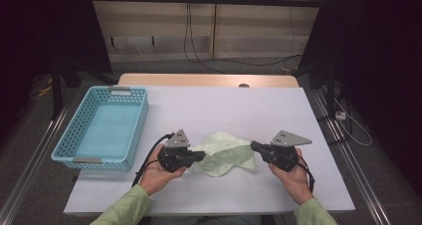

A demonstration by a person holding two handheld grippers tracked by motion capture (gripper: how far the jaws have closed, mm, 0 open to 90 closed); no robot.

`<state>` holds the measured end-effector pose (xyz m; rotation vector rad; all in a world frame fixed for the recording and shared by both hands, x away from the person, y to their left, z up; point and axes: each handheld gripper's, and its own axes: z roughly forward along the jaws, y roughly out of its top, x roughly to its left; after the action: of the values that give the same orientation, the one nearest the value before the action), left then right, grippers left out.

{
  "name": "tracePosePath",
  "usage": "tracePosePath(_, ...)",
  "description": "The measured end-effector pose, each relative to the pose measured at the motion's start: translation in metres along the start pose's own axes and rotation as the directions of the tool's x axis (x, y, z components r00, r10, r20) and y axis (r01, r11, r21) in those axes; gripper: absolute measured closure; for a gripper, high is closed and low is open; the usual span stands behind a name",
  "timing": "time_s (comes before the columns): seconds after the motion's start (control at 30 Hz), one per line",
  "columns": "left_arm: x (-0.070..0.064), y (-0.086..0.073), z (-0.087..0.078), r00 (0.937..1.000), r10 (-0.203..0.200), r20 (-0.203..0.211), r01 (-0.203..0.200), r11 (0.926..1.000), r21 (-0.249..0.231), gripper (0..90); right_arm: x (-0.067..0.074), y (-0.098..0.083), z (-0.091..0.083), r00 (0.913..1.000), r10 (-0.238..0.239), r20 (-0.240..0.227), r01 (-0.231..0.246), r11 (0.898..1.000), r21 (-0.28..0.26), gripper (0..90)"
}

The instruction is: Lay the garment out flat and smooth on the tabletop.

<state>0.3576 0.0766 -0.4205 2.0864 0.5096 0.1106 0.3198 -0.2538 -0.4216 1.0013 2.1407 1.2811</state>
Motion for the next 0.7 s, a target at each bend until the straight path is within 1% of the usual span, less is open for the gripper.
tracePosePath(0.03, 0.000, 0.001, -0.001, 1.0000, 0.000, 0.000, 0.000, 1.0000, -0.001, 89.4, 0.000, 0.000, 0.000, 1.0000, 0.000, 0.000, 0.000, 1.000, 0.000, 90.0)
tracePosePath(0.1, 0.000, 0.005, -0.004, 1.0000, 0.001, -0.005, -0.001, 0.9998, -0.022, 89.5, 0.002, 0.004, -0.005, 0.9999, -0.010, -0.005, 0.010, 1.000, -0.011, 90.0)
tracePosePath(0.13, 0.000, 0.005, -0.004, 1.0000, 0.001, -0.005, -0.001, 0.9998, -0.022, 89.4, 0.002, 0.004, -0.005, 0.9999, -0.010, -0.005, 0.010, 1.000, -0.011, 90.0)
tracePosePath(0.17, 0.000, 0.007, -0.006, 1.0000, -0.005, -0.007, 0.005, 0.9994, -0.033, 89.4, 0.002, 0.006, -0.006, 1.0000, -0.008, -0.004, 0.008, 1.000, -0.015, 90.0)
tracePosePath(0.27, 0.000, 0.016, -0.014, 1.0000, -0.007, -0.003, 0.007, 0.9976, -0.068, 89.5, 0.001, 0.012, -0.014, 0.9999, -0.010, 0.005, 0.010, 0.999, -0.033, 90.0)
tracePosePath(0.3, 0.000, 0.018, -0.016, 1.0000, -0.009, -0.003, 0.009, 0.9968, -0.080, 89.5, 0.001, 0.018, -0.019, 0.9998, -0.019, 0.011, 0.020, 0.999, -0.048, 90.0)
tracePosePath(0.33, 0.001, 0.021, -0.018, 0.9999, -0.009, -0.007, 0.008, 0.9959, -0.090, 89.5, 0.001, 0.018, -0.019, 0.9998, -0.019, 0.011, 0.020, 0.999, -0.048, 90.0)
tracePosePath(0.37, 0.002, 0.024, -0.019, 0.9999, -0.009, -0.013, 0.008, 0.9947, -0.102, 89.5, 0.000, 0.024, -0.024, 0.9997, -0.022, 0.013, 0.023, 0.998, -0.062, 90.0)
tracePosePath(0.47, 0.004, 0.026, -0.019, 0.9997, -0.014, -0.022, 0.011, 0.9941, -0.108, 89.5, -0.001, 0.028, -0.024, 0.9996, -0.022, 0.017, 0.023, 0.998, -0.066, 90.0)
tracePosePath(0.5, 0.006, 0.025, -0.018, 0.9992, -0.012, -0.038, 0.008, 0.9947, -0.103, 89.5, -0.002, 0.029, -0.023, 0.9996, -0.022, 0.016, 0.023, 0.997, -0.067, 90.0)
tracePosePath(0.53, 0.007, 0.025, -0.018, 0.9990, -0.013, -0.043, 0.009, 0.9954, -0.096, 89.5, -0.003, 0.028, -0.018, 0.9994, -0.027, 0.020, 0.028, 0.998, -0.057, 90.0)
tracePosePath(0.6, 0.011, 0.025, -0.016, 0.9980, -0.018, -0.061, 0.012, 0.9956, -0.093, 89.6, -0.003, 0.028, -0.015, 0.9995, -0.025, 0.017, 0.025, 0.998, -0.051, 90.0)
tracePosePath(0.7, 0.020, 0.024, -0.015, 0.9962, -0.038, -0.078, 0.030, 0.9953, -0.092, 89.5, -0.007, 0.028, -0.007, 0.9996, -0.025, 0.015, 0.026, 0.999, -0.039, 90.0)
